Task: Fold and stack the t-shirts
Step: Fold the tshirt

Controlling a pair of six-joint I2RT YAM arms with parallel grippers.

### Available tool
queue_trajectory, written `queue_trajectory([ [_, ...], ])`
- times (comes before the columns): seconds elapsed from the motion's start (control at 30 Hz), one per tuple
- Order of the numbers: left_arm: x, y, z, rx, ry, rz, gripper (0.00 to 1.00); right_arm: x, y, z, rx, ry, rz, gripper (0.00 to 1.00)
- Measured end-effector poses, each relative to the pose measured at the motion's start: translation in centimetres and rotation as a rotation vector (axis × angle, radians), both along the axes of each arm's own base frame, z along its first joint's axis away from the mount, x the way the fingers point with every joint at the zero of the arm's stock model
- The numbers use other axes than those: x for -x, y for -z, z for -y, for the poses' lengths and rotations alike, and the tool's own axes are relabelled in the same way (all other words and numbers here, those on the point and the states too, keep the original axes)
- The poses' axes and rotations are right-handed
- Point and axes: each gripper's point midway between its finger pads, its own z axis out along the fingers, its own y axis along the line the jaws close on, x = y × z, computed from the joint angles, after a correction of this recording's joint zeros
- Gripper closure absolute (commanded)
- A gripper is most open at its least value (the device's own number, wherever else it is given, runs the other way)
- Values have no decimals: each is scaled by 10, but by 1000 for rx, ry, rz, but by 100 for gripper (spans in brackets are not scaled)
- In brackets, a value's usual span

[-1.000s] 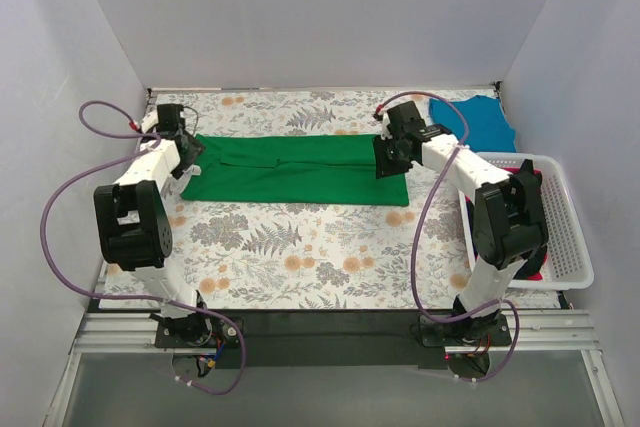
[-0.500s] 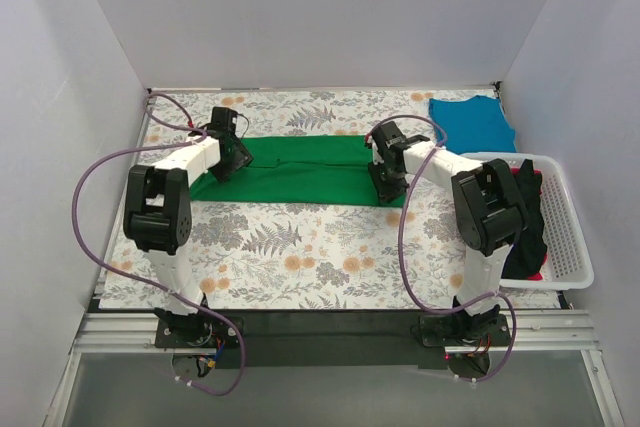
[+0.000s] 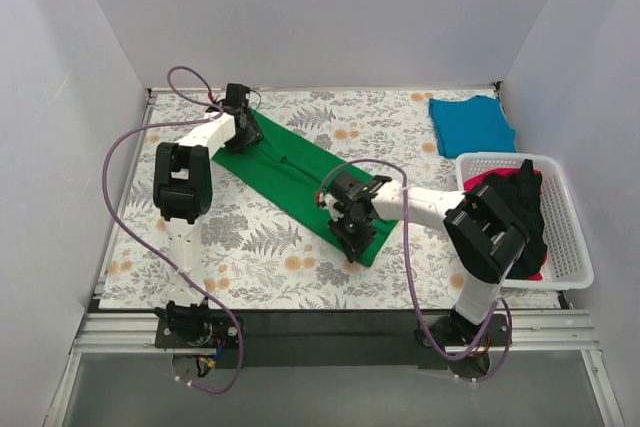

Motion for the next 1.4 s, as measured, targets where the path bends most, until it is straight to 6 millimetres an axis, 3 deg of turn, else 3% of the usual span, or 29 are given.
queue_trajectory([
  [0.13,-40,-2,26,-17,91,74,43,42,-2,-36,-35,-143,-113,67],
  [0.27,-71,-2,62,-28,183,153,43,66,-2,-74,-61,-248,-198,66],
  [0.47,-90,-4,120,-42,334,259,42,78,-5,-123,-139,-331,-253,65],
  [0.57,-91,-5,144,-39,392,297,40,75,-6,-132,-159,-337,-244,64],
  [0.67,-91,-7,153,-34,419,316,28,68,-7,-128,-144,-329,-201,63],
  [0.77,-89,-10,156,-34,433,327,20,60,-16,-102,-107,-302,-124,61],
  [0.9,-82,-16,154,-35,437,315,16,38,-48,-68,-111,-225,-12,59],
  [1.03,-78,-38,150,-32,412,327,16,3,-75,-47,-129,-129,117,59],
  [1.1,-74,-56,146,-29,387,344,16,-7,-72,-39,-102,-101,148,59],
  [1.23,-56,-99,133,-26,327,379,16,-13,-46,-26,-15,-81,150,58],
  [1.4,-19,-141,105,-36,217,391,16,-15,-27,-24,31,-77,136,59],
])
